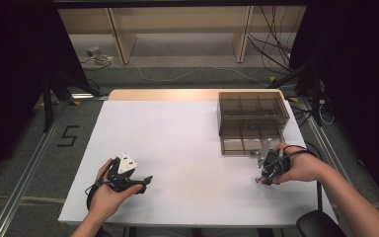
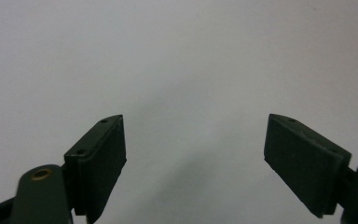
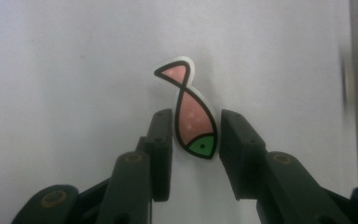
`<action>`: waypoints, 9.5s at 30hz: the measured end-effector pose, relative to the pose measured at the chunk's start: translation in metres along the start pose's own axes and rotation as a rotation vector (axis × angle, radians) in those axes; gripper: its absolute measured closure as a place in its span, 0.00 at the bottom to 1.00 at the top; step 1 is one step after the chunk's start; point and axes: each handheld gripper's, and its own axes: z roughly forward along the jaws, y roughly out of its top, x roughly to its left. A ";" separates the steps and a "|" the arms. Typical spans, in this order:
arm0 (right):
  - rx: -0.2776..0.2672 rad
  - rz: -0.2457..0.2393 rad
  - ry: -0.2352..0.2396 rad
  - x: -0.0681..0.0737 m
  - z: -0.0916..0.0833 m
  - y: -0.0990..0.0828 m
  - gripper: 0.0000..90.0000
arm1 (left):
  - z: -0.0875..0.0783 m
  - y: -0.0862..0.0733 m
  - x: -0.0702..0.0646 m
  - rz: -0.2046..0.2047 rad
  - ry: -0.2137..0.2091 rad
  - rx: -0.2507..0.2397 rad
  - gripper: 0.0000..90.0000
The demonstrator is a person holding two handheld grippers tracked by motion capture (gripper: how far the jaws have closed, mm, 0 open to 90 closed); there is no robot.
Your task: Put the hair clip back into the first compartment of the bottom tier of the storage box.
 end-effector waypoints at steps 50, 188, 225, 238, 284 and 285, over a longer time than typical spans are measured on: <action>-0.126 0.150 -0.044 -0.003 -0.014 -0.001 0.74 | 0.000 0.000 0.001 -0.002 0.002 0.002 0.23; -0.516 0.449 -0.188 0.011 -0.011 0.022 0.74 | -0.001 0.000 0.001 -0.004 0.000 -0.005 0.23; -0.569 0.511 -0.227 0.008 -0.015 0.024 0.74 | -0.002 0.000 0.001 -0.002 0.001 -0.004 0.24; -0.580 0.531 -0.246 0.007 -0.016 0.024 0.74 | -0.001 0.001 0.001 -0.003 0.001 -0.005 0.24; -0.609 0.591 -0.285 -0.003 -0.016 0.029 0.74 | -0.001 0.001 0.001 -0.004 0.002 -0.004 0.24; -0.608 0.591 -0.286 -0.003 -0.016 0.029 0.74 | -0.001 0.000 0.001 -0.004 0.001 -0.005 0.24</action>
